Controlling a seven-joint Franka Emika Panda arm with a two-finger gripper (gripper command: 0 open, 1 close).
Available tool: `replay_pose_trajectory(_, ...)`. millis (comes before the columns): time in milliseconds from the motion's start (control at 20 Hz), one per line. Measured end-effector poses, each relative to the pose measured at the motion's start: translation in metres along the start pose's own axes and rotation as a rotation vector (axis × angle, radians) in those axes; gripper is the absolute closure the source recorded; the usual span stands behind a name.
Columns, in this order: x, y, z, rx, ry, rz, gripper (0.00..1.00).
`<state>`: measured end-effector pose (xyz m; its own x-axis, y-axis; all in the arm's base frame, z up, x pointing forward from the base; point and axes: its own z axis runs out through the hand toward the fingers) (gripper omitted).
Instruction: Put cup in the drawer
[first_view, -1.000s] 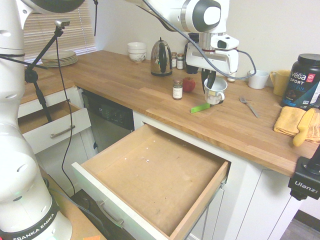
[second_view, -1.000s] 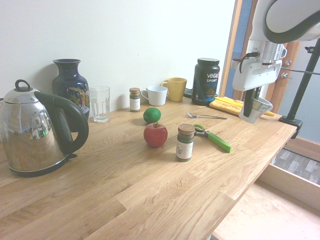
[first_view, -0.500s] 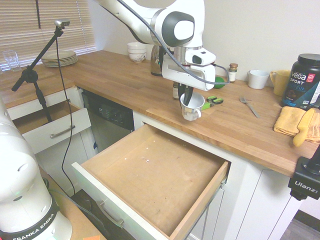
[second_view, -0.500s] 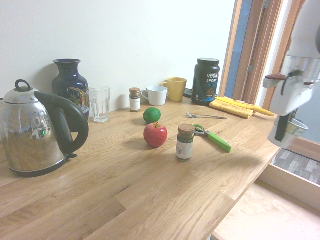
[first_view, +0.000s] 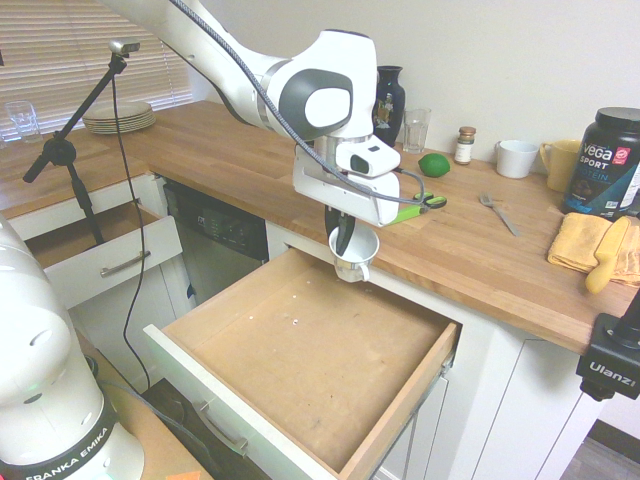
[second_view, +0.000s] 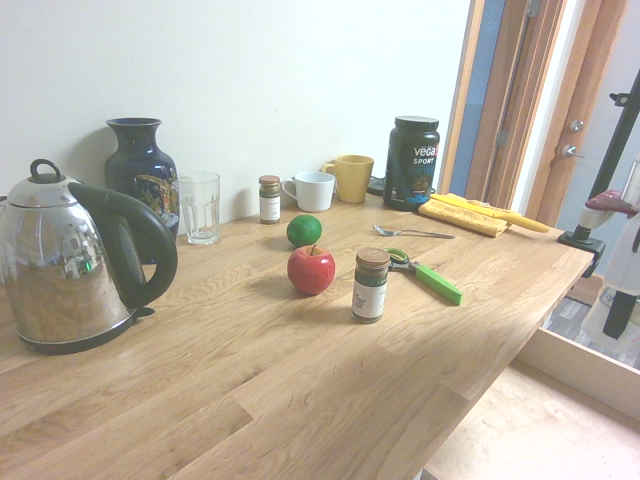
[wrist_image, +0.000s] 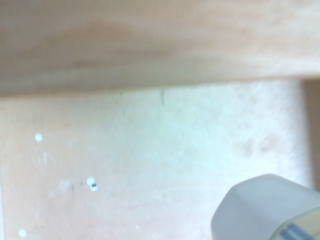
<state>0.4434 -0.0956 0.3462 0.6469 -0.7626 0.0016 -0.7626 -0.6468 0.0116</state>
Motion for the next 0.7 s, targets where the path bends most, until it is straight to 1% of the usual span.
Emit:
replay_pose_trajectory(300, -0.024, 0.009, 0.064, -0.023, -0.022, -0.018, 1.0)
replay_pose_trajectory(700, -0.032, 0.008, 0.152, -0.055, -0.038, -0.033, 1.0)
